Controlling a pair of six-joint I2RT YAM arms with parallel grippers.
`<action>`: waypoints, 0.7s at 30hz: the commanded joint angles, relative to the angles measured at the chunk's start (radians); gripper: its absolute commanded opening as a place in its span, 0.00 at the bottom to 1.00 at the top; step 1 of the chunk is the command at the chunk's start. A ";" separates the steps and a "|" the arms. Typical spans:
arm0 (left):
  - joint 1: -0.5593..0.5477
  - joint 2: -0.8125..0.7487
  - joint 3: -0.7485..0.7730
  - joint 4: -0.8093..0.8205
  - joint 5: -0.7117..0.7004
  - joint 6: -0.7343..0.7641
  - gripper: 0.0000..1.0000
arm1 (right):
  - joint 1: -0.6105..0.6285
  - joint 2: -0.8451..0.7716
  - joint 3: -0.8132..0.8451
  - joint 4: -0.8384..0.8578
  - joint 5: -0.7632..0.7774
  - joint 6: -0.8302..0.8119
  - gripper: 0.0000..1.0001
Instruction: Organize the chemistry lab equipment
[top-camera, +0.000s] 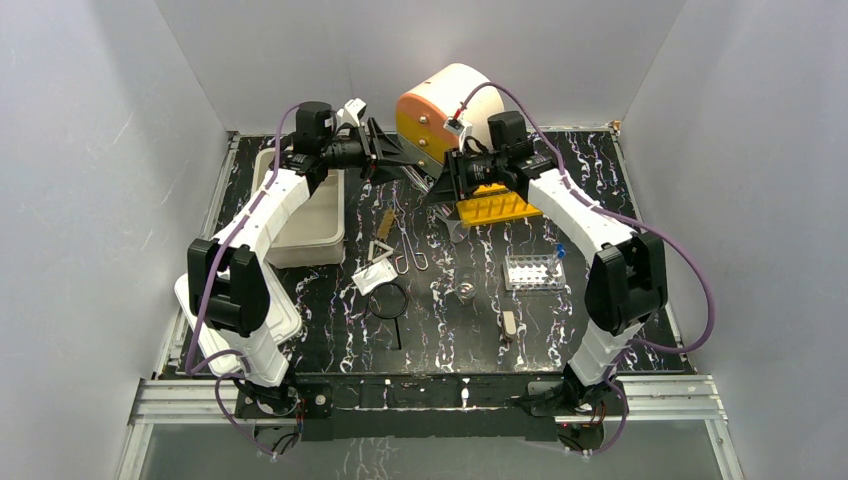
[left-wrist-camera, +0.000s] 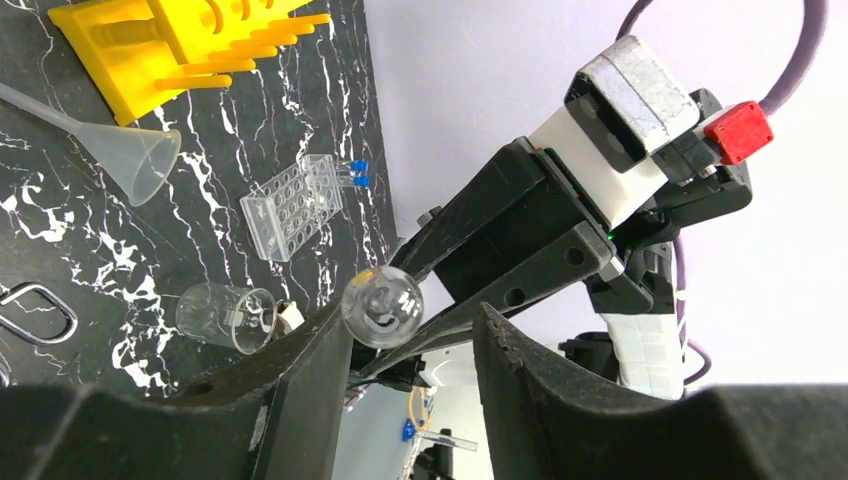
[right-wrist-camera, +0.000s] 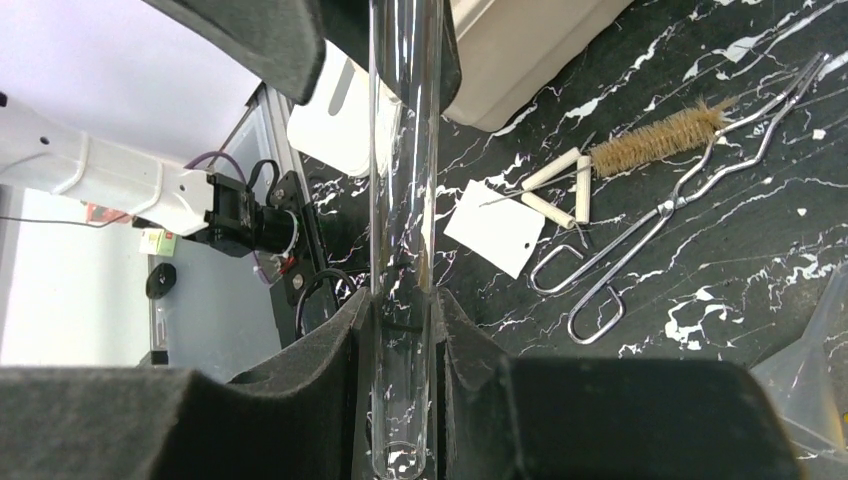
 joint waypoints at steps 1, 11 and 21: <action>0.008 -0.048 0.001 0.029 0.048 -0.021 0.42 | -0.003 0.013 0.089 -0.057 -0.072 -0.080 0.27; 0.008 -0.050 -0.003 0.020 0.042 -0.005 0.19 | -0.002 0.050 0.143 -0.078 -0.070 -0.093 0.28; 0.008 -0.025 0.019 0.036 0.027 -0.004 0.52 | -0.004 0.062 0.167 -0.089 -0.123 -0.090 0.28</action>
